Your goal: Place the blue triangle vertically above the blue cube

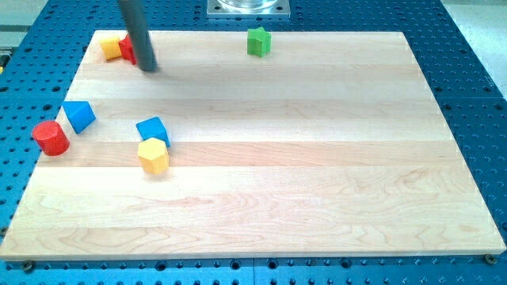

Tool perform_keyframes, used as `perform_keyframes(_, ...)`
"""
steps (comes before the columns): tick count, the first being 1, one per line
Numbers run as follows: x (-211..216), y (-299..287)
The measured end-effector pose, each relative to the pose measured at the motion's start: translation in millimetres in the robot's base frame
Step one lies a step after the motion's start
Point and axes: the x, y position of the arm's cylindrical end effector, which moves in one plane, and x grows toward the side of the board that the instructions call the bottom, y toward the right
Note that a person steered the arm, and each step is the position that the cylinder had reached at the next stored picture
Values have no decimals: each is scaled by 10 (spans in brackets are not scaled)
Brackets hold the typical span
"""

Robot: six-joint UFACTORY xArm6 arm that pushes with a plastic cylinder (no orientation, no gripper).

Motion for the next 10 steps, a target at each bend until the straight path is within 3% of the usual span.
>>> perform_keyframes(1,814,1163)
perform_keyframes(2,1741,1083)
perform_keyframes(4,2084,-426)
perform_keyframes(5,2657,-439)
perform_keyframes(6,2335,-645)
perform_keyframes(7,1398,-645)
perform_keyframes(8,1049,-543)
perform_keyframes(9,1209,-498)
perform_keyframes(10,917,-1018)
